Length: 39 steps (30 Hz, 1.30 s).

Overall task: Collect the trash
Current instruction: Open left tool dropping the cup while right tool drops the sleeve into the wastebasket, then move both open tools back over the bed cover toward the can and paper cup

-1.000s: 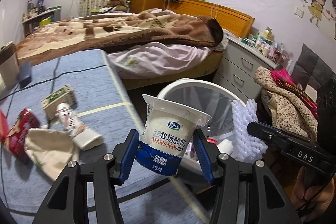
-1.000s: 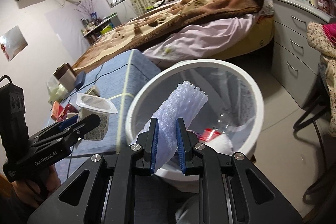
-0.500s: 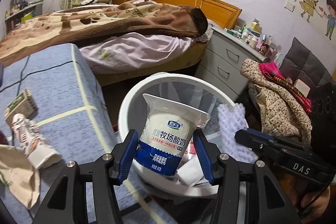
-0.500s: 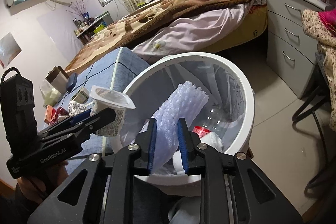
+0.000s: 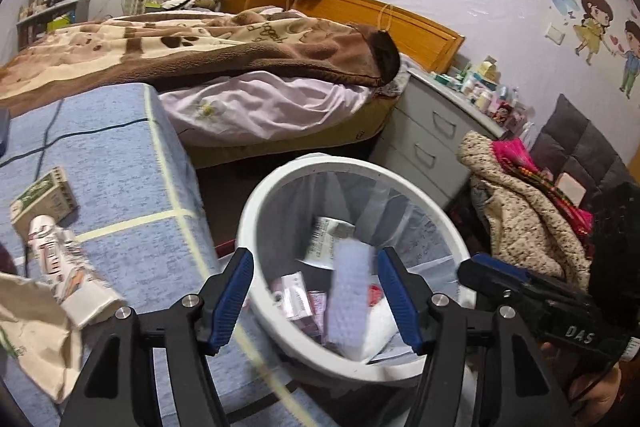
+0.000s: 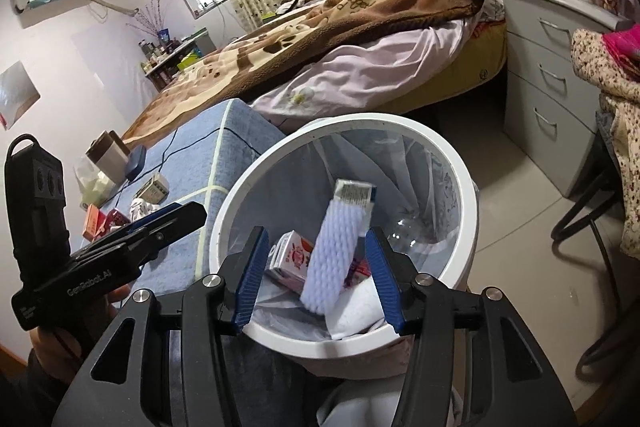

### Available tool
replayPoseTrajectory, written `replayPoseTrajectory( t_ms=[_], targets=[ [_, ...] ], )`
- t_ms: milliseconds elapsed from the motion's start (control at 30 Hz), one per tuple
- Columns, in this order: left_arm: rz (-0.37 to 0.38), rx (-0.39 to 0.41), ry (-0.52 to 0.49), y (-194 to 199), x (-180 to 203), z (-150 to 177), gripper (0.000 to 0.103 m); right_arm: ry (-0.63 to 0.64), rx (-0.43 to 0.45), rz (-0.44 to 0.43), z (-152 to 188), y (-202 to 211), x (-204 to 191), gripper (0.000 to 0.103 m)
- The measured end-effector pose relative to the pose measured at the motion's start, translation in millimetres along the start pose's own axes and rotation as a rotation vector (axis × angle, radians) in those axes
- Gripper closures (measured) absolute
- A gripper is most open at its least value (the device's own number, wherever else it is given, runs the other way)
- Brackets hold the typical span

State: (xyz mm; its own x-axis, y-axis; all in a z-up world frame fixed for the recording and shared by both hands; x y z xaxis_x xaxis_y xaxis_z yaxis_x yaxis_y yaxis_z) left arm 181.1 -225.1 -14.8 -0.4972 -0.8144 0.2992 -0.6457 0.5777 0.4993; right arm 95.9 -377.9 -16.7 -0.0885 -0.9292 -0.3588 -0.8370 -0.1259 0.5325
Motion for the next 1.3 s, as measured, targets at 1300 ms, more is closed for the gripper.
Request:
replayPoseTrajectory(
  t_ms=[1300],
  targets=[
    [-0.305,0.058,0.083,131,-95,57,0.053,0.211,-0.093,-0.274,35,-10,-109,0.055]
  ],
)
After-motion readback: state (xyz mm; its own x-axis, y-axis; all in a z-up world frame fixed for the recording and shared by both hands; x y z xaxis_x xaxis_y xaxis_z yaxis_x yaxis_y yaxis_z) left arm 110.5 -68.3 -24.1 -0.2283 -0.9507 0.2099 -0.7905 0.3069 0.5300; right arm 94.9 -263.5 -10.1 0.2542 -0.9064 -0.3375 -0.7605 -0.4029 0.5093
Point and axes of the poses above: each gripper's, at about its wrist camera, not at the fingertips, and y roughly against the way its jaws point, x to its right, z to its underside, the point moved 1 cm from there along -y, roughly the way its jaws point, and after that the axes turned 12 degrees about x, right-handed, at the moved point
